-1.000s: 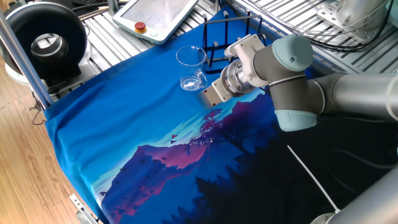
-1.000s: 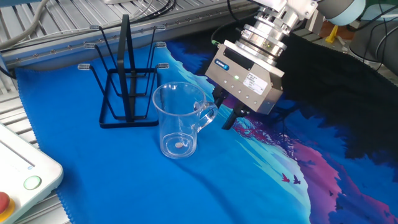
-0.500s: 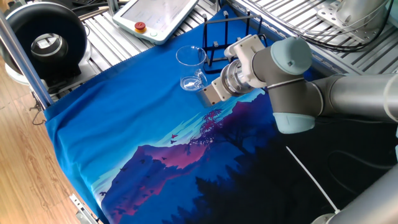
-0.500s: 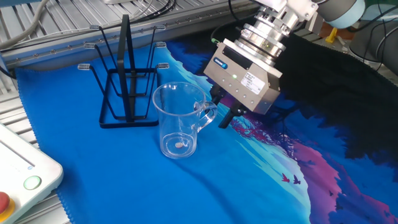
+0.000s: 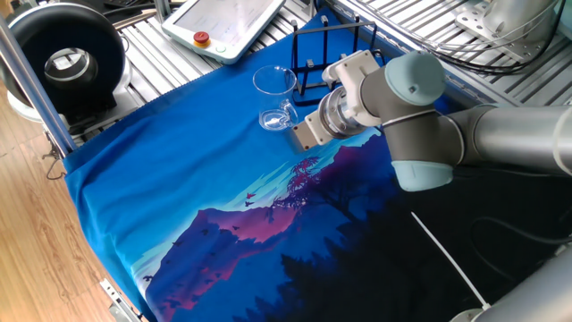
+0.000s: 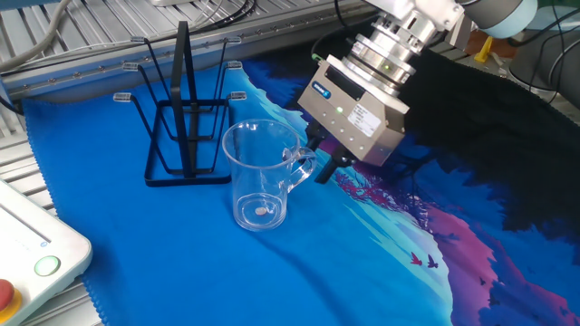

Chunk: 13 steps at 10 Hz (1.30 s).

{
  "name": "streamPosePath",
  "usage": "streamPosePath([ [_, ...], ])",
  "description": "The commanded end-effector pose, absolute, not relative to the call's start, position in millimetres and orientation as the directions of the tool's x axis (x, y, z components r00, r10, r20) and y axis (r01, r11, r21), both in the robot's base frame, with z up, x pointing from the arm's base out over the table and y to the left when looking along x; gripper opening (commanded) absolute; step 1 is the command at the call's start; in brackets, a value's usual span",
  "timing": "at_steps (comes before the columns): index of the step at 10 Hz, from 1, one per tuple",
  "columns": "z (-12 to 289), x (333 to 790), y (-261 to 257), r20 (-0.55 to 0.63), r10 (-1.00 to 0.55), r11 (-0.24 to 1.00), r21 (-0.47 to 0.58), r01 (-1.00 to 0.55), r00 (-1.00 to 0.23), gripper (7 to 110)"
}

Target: Put the cup on the cup rack

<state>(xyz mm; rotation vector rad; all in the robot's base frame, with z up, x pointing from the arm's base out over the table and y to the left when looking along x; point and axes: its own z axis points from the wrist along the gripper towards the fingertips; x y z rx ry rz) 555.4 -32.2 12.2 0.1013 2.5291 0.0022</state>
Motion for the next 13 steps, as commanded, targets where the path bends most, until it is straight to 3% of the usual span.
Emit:
streamPosePath([
  [1,6.3,543.3,-51.9,-0.532,0.145,0.985,0.001,0.171,-0.834,44],
  [5,1.4,535.9,-45.7,-0.499,0.102,0.993,-0.006,0.121,-0.860,44],
  [8,3.1,538.8,-46.3,-0.510,0.181,0.981,0.034,0.191,-0.841,44],
  [13,6.7,544.7,-43.3,-0.532,0.186,0.981,0.049,0.189,-0.826,44],
])
